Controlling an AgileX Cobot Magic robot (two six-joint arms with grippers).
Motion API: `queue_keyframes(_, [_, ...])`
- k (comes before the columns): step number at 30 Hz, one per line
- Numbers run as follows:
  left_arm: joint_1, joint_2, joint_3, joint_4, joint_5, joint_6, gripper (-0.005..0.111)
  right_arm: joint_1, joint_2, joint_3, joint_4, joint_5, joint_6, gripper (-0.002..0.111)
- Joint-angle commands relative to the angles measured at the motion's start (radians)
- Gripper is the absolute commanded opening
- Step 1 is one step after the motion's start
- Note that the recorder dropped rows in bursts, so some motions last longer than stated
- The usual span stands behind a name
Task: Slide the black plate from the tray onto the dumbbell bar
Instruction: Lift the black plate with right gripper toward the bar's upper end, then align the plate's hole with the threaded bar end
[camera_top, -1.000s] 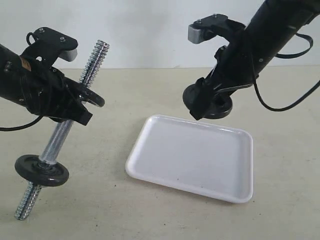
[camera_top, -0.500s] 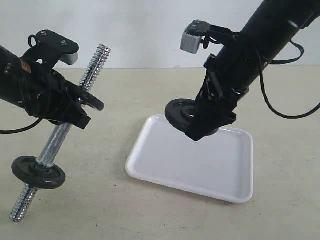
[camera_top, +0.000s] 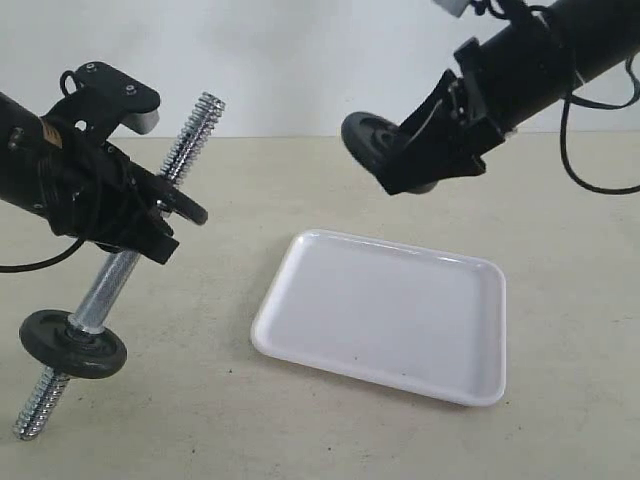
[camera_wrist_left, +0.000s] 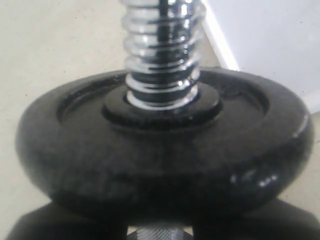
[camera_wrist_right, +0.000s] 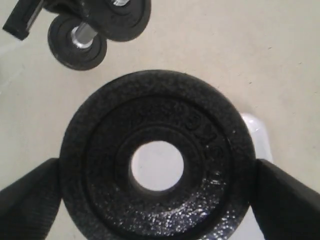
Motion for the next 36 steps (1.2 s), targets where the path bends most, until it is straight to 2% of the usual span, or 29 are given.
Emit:
queue_keyframes(1, [0.000, -0.052, -0.039, 0.000, -0.110, 0.048, 0.004, -0.028, -0.025, -0.004, 0.151, 0.011, -0.067, 0.000])
queue_keyframes(6, [-0.022, -0.052, -0.039, -0.004, -0.057, 0.238, 0.004, -0.026, -0.013, -0.004, 0.201, 0.011, -0.094, 0.000])
queue_keyframes(9, [-0.048, -0.052, -0.039, -0.011, -0.084, 0.243, 0.004, -0.026, 0.016, -0.004, 0.257, 0.011, -0.094, 0.000])
queue_keyframes(17, [-0.048, -0.052, -0.039, -0.007, -0.128, 0.370, 0.004, -0.022, 0.039, -0.004, 0.367, 0.011, -0.076, 0.000])
queue_keyframes(22, [-0.048, -0.052, -0.039, -0.007, -0.160, 0.378, 0.004, 0.033, 0.039, -0.004, 0.405, 0.011, -0.046, 0.000])
queue_keyframes(29, [-0.048, -0.052, -0.039, -0.005, -0.195, 0.378, 0.004, 0.054, 0.039, -0.004, 0.495, 0.011, 0.020, 0.000])
queue_keyframes(36, [-0.048, -0.052, -0.039, -0.001, -0.247, 0.429, 0.004, 0.058, 0.041, -0.004, 0.483, 0.011, 0.088, 0.000])
